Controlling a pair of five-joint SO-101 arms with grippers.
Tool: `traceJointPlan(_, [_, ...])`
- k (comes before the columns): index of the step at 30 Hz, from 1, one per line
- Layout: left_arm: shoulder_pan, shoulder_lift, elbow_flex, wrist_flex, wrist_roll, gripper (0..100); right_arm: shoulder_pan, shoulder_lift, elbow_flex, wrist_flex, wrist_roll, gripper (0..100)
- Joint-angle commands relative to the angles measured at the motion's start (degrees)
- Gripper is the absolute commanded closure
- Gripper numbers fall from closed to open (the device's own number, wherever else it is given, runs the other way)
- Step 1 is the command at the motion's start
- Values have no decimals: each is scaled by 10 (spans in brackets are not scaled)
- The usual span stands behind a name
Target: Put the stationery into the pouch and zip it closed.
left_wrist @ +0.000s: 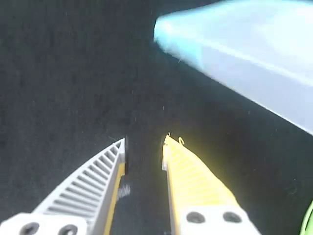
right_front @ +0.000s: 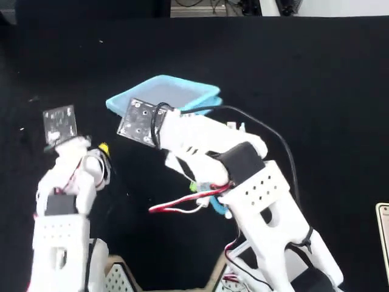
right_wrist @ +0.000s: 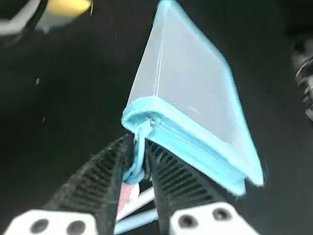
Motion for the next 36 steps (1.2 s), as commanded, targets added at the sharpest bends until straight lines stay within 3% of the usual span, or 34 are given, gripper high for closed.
traceJointPlan(1, [-6,-182,39,18,-22,870,-31,-11,-32,-49,6,987])
traceJointPlan(9, [0,-385,36,133,-12,866,-87,-11,-18,-72,-74,987])
traceJointPlan(15, [7,-372,4,138,3,833,-119,-11,-15,-71,-78,987])
traceJointPlan(23, [33,-385,-9,137,76,819,-120,-12,36,-76,-78,987])
traceJointPlan(29, [87,-385,-26,142,65,819,-120,-55,73,-120,-125,987])
traceJointPlan(33, [120,-385,-48,179,-11,820,-120,-115,136,-178,-137,987])
traceJointPlan(36, [124,-385,-61,185,-18,820,-122,-145,189,-221,-135,987])
